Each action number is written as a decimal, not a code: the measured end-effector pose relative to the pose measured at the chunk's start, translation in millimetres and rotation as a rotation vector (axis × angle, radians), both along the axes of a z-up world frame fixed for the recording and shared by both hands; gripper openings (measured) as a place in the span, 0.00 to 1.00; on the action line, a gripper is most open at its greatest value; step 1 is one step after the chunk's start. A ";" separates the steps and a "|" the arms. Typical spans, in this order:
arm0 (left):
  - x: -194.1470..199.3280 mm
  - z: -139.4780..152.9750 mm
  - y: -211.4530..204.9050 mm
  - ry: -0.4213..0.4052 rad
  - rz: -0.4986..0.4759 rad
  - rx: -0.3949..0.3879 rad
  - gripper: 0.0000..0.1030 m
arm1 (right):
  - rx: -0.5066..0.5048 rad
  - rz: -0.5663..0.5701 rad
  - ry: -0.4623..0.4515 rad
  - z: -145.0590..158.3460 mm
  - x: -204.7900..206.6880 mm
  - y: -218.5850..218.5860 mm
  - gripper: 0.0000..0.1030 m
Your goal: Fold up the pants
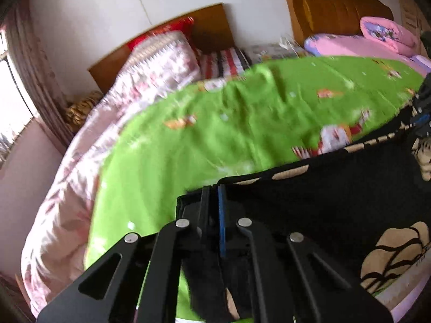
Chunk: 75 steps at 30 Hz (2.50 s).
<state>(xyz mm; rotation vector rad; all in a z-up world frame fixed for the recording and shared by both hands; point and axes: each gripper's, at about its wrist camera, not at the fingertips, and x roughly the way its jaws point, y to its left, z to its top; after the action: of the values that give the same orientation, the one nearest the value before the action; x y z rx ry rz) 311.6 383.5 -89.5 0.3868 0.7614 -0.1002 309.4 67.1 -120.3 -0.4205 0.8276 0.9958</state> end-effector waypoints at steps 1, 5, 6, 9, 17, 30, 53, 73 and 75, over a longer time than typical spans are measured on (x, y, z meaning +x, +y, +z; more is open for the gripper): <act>5.5 4.3 1.3 -0.006 0.014 0.022 0.05 | 0.003 -0.012 -0.001 1.2 4.0 0.3 0.06; 28.1 -12.8 -2.6 0.092 0.021 0.096 0.05 | -0.021 -0.040 0.018 -7.8 21.4 8.8 0.06; 33.4 -25.3 -3.9 0.127 0.029 0.125 0.05 | -0.041 -0.042 0.030 -14.9 26.0 13.1 0.06; 42.5 -41.6 -5.1 0.138 0.072 0.144 0.13 | -0.092 -0.063 0.007 -28.9 31.4 19.4 0.08; -3.3 -2.7 49.7 -0.093 0.364 -0.026 0.87 | -0.065 -0.090 -0.112 -2.6 8.0 3.0 0.77; -113.4 -49.2 76.9 0.042 0.408 -0.779 0.65 | 0.014 0.037 -0.102 21.0 -97.5 -8.7 0.45; -81.4 -87.4 69.2 0.098 0.480 -0.934 0.53 | -0.115 0.073 0.017 -29.1 -91.4 28.1 0.34; -89.9 -77.8 91.8 0.044 0.589 -0.902 0.35 | -0.070 0.128 0.102 -26.3 -118.3 42.2 0.09; -95.1 -75.7 97.2 0.029 0.631 -0.907 0.35 | -0.079 0.126 0.120 -24.0 -117.5 41.6 0.21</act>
<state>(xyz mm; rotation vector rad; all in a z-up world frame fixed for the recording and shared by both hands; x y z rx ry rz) 216.6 480.7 -165.2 -0.7195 0.7590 0.1458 191.9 108.7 -144.4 -0.4891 0.9602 1.1162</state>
